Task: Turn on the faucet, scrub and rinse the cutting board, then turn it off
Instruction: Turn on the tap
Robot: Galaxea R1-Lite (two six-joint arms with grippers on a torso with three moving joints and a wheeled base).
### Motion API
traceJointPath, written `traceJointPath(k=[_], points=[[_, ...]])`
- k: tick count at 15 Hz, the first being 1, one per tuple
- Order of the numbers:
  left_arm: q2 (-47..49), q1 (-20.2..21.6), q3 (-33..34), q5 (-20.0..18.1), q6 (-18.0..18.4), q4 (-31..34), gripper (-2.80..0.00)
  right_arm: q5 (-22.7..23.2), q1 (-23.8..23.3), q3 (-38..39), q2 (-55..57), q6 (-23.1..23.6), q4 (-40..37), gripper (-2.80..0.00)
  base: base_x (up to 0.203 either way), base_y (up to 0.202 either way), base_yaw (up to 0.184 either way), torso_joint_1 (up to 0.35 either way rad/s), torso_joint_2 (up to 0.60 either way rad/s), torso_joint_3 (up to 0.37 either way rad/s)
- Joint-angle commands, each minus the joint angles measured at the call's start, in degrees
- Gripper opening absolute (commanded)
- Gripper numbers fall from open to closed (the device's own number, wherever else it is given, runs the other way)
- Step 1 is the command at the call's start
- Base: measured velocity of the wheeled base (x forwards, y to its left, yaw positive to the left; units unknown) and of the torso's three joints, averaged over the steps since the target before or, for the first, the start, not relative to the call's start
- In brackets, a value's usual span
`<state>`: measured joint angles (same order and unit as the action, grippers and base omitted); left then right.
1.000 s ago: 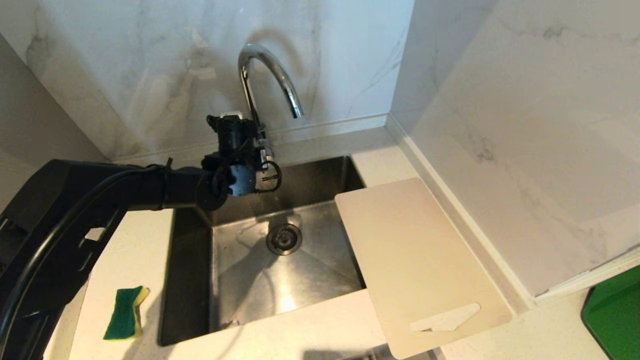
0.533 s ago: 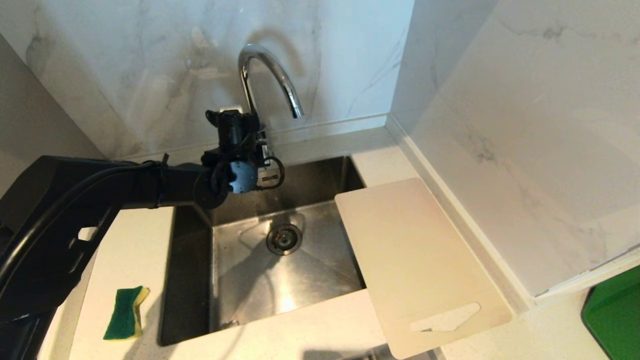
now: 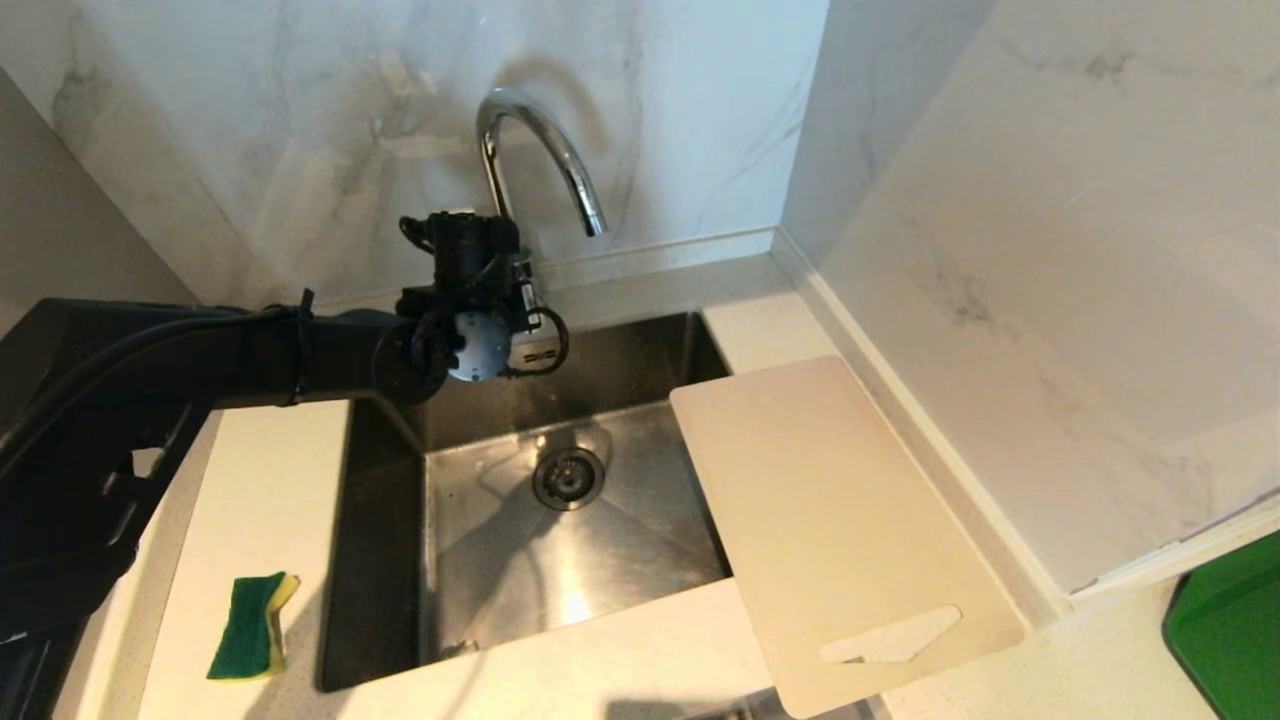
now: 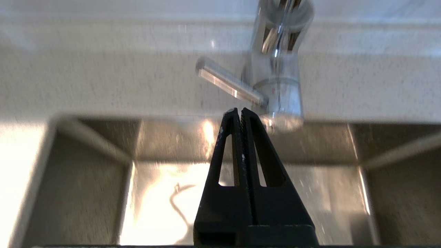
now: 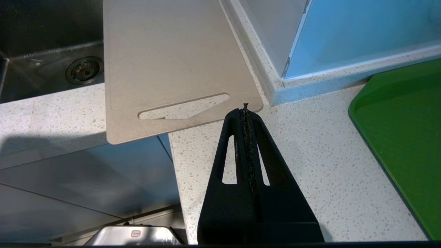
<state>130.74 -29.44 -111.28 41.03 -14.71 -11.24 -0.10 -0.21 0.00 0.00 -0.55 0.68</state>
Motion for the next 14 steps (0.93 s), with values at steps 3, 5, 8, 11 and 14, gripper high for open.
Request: traceJointPath(k=[3, 5, 8, 11, 14], points=[[-0.66, -0.53, -0.18, 0.1, -0.41, 0.51, 0.0, 0.01, 0.03, 0.04, 0.0, 0.02, 0.02, -2.8, 0.0, 0.0, 0.0, 0.0, 0.0, 0.0], [-0.63, -0.44, -0.5, -0.15, -0.41, 0.48, 0.0, 0.01, 0.03, 0.09, 0.0, 0.02, 0.02, -2.8, 0.0, 0.0, 0.0, 0.0, 0.0, 0.0], [-0.48, -0.35, -0.78, -0.59, -0.51, 0.24, 0.0, 0.01, 0.03, 0.09, 0.0, 0.02, 0.02, -2.8, 0.0, 0.0, 0.0, 0.0, 0.0, 0.0], [0.29, -0.26, -1.2, -2.68, -4.42, -0.16, 0.0, 0.01, 0.03, 0.02, 0.0, -0.07, 0.02, -2.8, 0.0, 0.0, 0.0, 0.0, 0.0, 0.0], [0.7, -0.22, -1.15, -1.87, -12.2, -0.05, 0.0, 0.01, 0.03, 0.07, 0.0, 0.02, 0.02, -2.8, 0.0, 0.0, 0.0, 0.0, 0.0, 0.0]])
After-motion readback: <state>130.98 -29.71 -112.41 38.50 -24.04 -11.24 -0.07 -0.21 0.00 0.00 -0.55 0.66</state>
